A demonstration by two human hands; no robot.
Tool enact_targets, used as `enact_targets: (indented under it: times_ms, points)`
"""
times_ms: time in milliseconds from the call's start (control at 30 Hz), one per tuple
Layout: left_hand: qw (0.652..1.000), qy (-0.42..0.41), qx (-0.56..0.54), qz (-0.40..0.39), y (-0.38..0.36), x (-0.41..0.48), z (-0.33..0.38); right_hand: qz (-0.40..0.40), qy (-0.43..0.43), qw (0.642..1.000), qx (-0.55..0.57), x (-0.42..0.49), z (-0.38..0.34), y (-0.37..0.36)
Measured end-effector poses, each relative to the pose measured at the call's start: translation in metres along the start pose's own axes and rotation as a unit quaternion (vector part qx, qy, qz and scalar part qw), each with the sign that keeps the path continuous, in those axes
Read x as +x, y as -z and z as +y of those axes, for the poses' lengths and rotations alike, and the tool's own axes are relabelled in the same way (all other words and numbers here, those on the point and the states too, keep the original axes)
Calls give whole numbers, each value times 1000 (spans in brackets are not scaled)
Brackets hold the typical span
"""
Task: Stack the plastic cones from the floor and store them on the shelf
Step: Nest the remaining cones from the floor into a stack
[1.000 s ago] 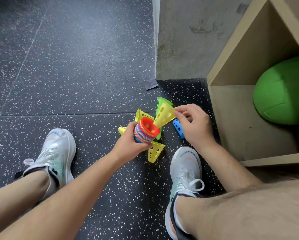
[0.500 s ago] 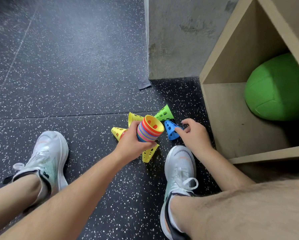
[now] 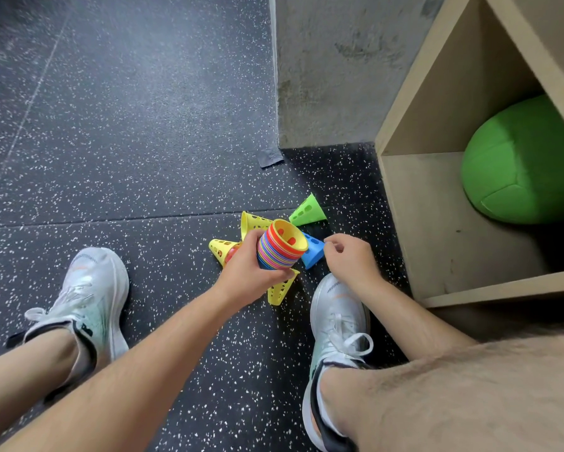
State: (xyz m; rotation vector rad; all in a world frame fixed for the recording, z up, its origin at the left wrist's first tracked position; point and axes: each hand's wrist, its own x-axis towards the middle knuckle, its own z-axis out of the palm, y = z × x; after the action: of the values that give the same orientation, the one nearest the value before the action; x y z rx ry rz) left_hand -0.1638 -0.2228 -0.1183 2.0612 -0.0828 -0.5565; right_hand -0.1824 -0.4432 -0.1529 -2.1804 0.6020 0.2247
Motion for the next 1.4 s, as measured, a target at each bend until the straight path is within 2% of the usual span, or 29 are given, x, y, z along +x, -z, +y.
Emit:
enact_targets:
  times_ms: [300, 500, 633, 767, 867, 933, 1067, 1167, 1233, 1400]
  points:
    - [1000, 1, 1, -2, 3, -3, -5, -2, -103, 992, 79, 18, -16, -7]
    - [1000, 13, 1, 7, 6, -2, -10, 25, -78, 994, 72, 16, -25, 0]
    - [1000, 22, 14, 11, 9, 2, -11, 105, 29, 987, 115, 4, -39, 16]
    - [1000, 16, 13, 20, 11, 5, -6, 204, 258, 940, 94, -3, -52, 24]
    - [1000, 9, -1, 29, 11, 8, -2, 200, 375, 902, 73, -7, -62, 23]
    - [999, 9, -11, 41, 12, 11, 0, 168, 406, 896, 65, -8, -63, 18]
    - [997, 9, -36, 61, 9, 18, 10, 103, 388, 912, 87, -10, -59, 11]
    - [997, 12, -42, 71, 9, 21, 10, 60, 296, 940, 156, -10, -60, 13]
    - [997, 17, -39, 64, 10, 19, 5, 65, 239, 954, 172, -1, -58, 14]
    - [997, 32, -45, 48, 9, 20, 3, 74, 119, 990, 34, 39, -43, 13]
